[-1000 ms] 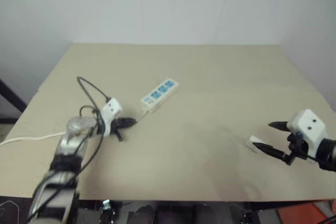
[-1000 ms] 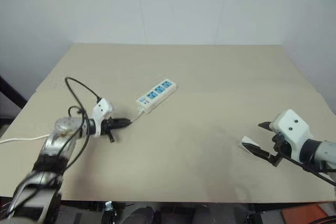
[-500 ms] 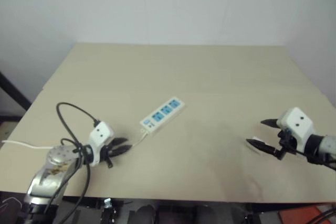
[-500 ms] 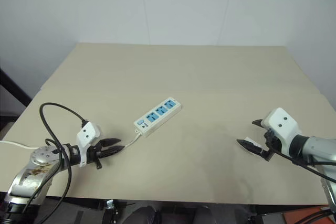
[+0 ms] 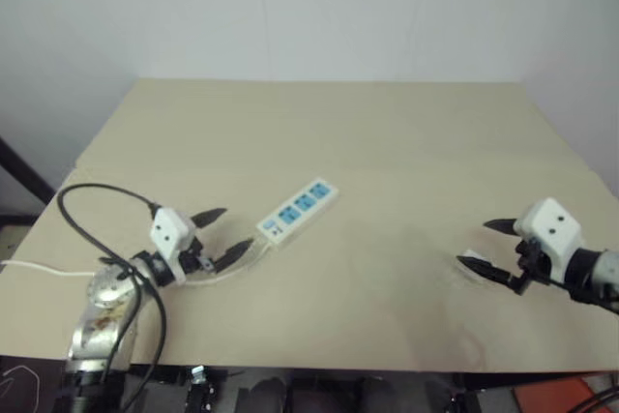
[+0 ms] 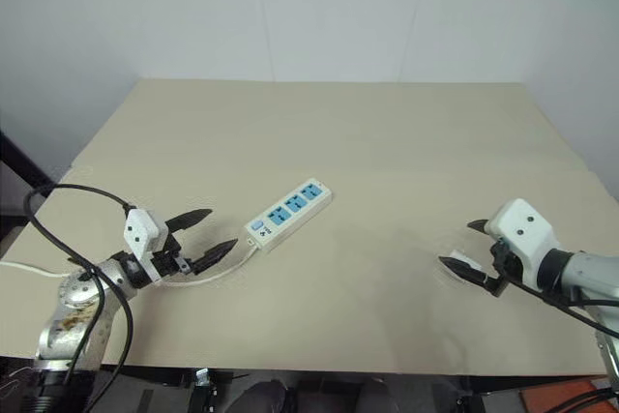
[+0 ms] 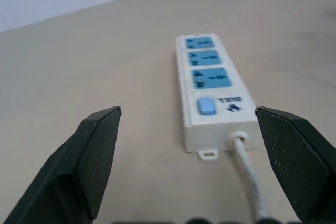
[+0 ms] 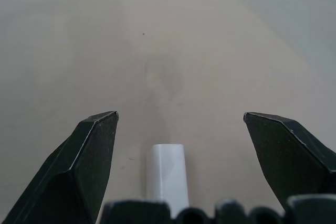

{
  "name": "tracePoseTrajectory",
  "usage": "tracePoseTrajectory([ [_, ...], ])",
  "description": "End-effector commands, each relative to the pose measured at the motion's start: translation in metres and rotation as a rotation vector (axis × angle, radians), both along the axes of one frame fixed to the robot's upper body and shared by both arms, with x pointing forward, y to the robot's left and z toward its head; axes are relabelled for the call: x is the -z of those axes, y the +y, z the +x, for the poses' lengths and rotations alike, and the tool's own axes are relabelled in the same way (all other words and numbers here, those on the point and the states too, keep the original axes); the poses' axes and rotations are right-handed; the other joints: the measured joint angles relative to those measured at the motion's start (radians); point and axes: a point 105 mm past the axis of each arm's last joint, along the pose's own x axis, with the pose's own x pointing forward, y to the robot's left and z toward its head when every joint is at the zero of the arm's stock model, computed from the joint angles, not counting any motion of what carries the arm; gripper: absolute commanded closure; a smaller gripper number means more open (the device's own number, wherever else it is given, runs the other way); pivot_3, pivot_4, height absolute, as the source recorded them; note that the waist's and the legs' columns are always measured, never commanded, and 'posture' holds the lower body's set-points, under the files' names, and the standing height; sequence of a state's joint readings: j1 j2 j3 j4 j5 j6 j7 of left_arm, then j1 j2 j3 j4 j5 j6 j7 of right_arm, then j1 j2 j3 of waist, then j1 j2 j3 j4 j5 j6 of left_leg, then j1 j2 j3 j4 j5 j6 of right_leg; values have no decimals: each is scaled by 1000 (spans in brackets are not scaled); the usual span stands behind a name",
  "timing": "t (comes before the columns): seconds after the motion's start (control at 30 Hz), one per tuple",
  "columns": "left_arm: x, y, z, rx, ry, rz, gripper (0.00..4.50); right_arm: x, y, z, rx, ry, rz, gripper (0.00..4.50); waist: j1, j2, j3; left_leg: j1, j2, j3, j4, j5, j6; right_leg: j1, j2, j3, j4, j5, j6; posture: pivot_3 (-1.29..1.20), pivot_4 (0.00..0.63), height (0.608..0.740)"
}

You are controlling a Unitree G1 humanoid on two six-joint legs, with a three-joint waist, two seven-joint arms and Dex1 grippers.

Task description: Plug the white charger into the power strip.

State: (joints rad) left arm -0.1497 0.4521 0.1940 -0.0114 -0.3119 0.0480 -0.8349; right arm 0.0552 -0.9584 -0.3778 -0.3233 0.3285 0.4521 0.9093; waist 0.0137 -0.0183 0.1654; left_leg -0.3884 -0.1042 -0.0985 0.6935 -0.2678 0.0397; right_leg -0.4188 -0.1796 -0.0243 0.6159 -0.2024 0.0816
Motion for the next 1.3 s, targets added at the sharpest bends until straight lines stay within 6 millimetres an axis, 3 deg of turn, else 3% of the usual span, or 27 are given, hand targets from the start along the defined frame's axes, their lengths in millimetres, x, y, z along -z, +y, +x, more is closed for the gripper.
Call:
tracePoseTrajectory([
  [0.03, -5, -5, 6, 3, -46, -31, 40, -18, -4, -1, 15, -74, -16, 0, 0, 0, 0, 0, 0, 0, 0, 1, -1, 0, 0, 0, 0, 0, 0, 0, 150, 740],
  [0.23, 5, -24, -1, 104, -20, -75, 40, -22, -8, 0, 43, -101, -18, 0, -1, 0, 0, 0, 0, 1, 0, 0, 0, 0, 0, 1, 0, 0, 0, 0, 150, 740],
  [0.57, 31, -37, 16, 41, 15, 8, 40, -22, -7, 0, 71, -126, -9, 0, 1, 0, 0, 0, 0, 1, 0, 0, 1, 0, 0, 1, 1, 0, 0, 0, 150, 740],
  [0.8, 41, -53, 13, 105, 34, -8, 40, -23, -9, 1, 83, -134, -12, 0, 1, 0, 0, 0, 0, 1, 0, 0, 1, 0, 0, 1, 1, 0, 0, 0, 150, 740],
  [1.3, 40, -66, 30, 72, 46, -14, 40, -24, -9, 2, 93, -146, -13, 0, 9, 1, -1, 1, -1, 1, 1, -1, 2, 1, 0, 1, 1, 0, 0, 0, 150, 740],
])
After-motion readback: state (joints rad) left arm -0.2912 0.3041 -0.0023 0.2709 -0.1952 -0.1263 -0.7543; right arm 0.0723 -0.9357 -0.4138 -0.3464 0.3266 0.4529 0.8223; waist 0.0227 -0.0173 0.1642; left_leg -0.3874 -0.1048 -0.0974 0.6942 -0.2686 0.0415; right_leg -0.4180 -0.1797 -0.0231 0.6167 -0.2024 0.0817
